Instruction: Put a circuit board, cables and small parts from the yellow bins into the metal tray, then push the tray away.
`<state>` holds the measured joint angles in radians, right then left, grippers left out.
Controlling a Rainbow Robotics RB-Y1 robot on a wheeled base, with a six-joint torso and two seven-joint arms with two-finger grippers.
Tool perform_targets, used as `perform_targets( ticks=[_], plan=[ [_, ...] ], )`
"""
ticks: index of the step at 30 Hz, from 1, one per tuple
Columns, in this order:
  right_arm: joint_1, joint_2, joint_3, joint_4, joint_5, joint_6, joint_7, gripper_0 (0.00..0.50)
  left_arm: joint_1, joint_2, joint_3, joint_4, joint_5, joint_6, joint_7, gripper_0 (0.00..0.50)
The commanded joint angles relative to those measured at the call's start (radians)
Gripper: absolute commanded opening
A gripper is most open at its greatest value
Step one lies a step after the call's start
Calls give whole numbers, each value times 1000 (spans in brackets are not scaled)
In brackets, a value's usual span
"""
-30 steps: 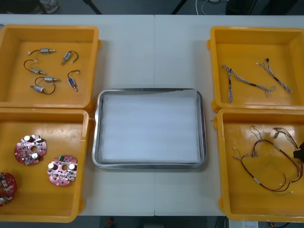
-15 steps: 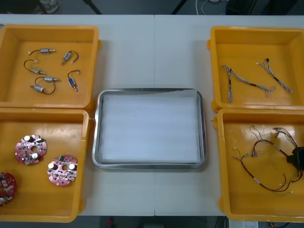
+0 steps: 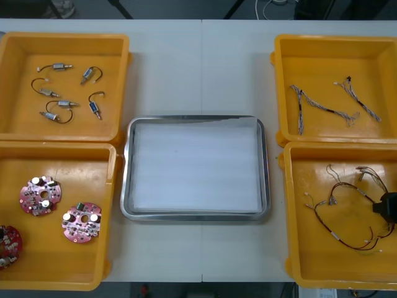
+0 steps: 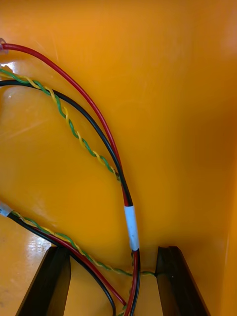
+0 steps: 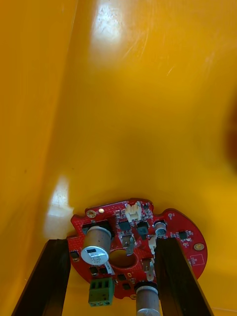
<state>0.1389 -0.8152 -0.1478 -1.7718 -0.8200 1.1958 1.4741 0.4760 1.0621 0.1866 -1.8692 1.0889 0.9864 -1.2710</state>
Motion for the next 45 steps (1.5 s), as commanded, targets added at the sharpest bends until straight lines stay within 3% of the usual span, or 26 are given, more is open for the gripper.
perform_targets(
  ticks=[1, 2, 3, 13, 25, 40, 41, 42, 44, 45],
  plan=[
    [19, -28, 33, 22, -11, -8, 52, 228, 38, 41, -13, 9, 11, -11, -133, 500],
    [19, -28, 33, 20, -13, -10, 52, 71, 39, 41, -15, 9, 11, -11, -133, 500],
    [21, -28, 33, 18, -14, -10, 49, 0, 43, 41, -15, 9, 11, -11, -133, 500],
    [16, -28, -16, -44, -18, 56, 46, 0, 52, 41, -35, 9, 12, -38, -134, 500],
    [-2, -28, -165, -222, -30, 291, 40, 0, 43, 41, -53, 10, 3, -52, -123, 500],
    [-127, -28, -259, -423, -54, 647, 2, 0, 13, 41, -53, 38, -1, -52, -133, 495],
    [-137, -27, -262, -439, -57, 670, -3, 0, 13, 41, -53, 38, -1, -52, -133, 402],
    [-147, -18, -268, -456, -59, 693, -6, 0, 13, 41, -53, 39, -3, -52, -133, 194],
    [-162, -1, -282, -475, -64, 724, -8, 0, 10, 41, -53, 38, -3, -52, -133, 0],
    [-177, 16, -291, -489, -65, 724, -8, 0, 10, 41, -53, 39, -3, -52, -133, 0]
  ],
)
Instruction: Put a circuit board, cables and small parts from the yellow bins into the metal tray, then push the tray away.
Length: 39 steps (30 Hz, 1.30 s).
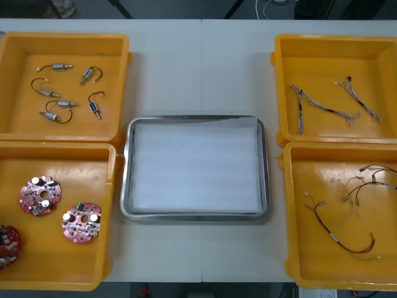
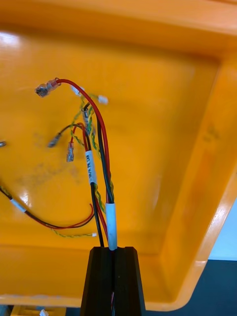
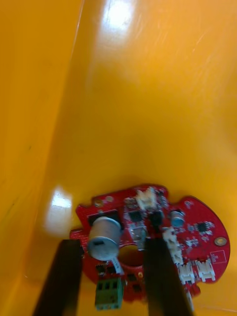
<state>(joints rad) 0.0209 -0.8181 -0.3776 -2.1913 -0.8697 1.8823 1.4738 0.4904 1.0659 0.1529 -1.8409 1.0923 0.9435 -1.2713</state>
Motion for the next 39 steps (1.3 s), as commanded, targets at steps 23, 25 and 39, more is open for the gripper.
perform_targets(
  ticks=[23, 25, 39],
  plan=[
    [-87, 89, -53, -140, -34, 38, -17, 0, -70, 42, -18, 6, 11, 40, -114, 0],
    [-79, 89, -52, -140, -34, 38, -12, 0, -98, 42, -16, 5, 17, 74, -106, 0],
    [-42, 89, -41, -140, -32, 38, -9, 0, -121, 46, 151, -132, 38, 350, -80, 0]
  ],
)
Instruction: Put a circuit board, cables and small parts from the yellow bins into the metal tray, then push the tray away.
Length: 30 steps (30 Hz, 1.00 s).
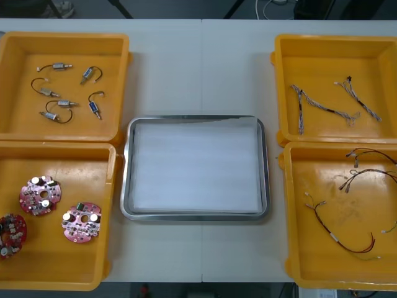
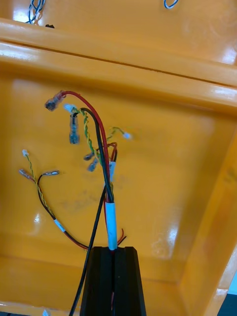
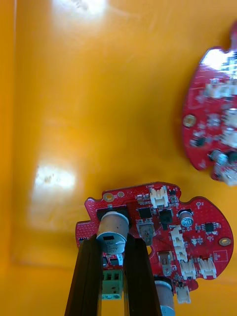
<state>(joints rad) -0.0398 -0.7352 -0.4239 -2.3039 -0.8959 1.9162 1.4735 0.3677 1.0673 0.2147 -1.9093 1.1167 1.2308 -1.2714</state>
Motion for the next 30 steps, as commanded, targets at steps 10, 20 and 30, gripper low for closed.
perform_targets(
  ticks=[10, 20, 30],
  plan=[
    [21, 7, 5, -29, 12, 4, 2, 500, -21, 46, 213, -208, 20, 239, -60, 0],
    [37, 7, 5, -28, 54, 4, 18, 500, -179, 48, 178, -300, 35, 365, -16, 0],
    [60, -4, 7, 21, 84, -52, 59, 500, -371, 60, 15, -323, 51, 377, 37, 0]
  ],
)
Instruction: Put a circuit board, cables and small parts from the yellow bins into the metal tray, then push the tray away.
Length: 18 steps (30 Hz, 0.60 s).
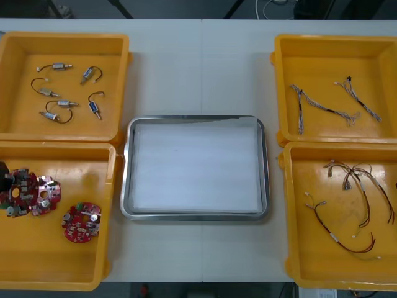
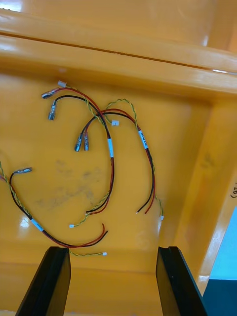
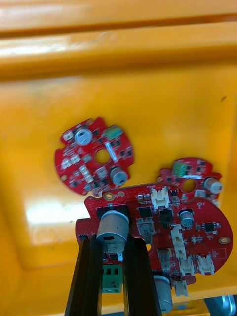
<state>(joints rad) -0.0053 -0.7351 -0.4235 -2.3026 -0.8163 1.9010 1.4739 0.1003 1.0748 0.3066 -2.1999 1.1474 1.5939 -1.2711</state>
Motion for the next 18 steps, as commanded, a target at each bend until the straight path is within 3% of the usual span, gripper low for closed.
perform_targets(
  ticks=[1, 11, 18],
  plan=[
    [25, -7, 6, 37, 3, -51, 68, 500, -134, 53, -103, -32, 25, 17, 42, 0],
    [24, -30, 17, 181, -1, -184, 240, 500, -398, 50, -343, -44, 48, 37, 125, 0],
    [24, -36, 77, 265, 2, -280, 304, 500, -594, 1, -547, -44, 25, 40, 223, 0]
  ],
)
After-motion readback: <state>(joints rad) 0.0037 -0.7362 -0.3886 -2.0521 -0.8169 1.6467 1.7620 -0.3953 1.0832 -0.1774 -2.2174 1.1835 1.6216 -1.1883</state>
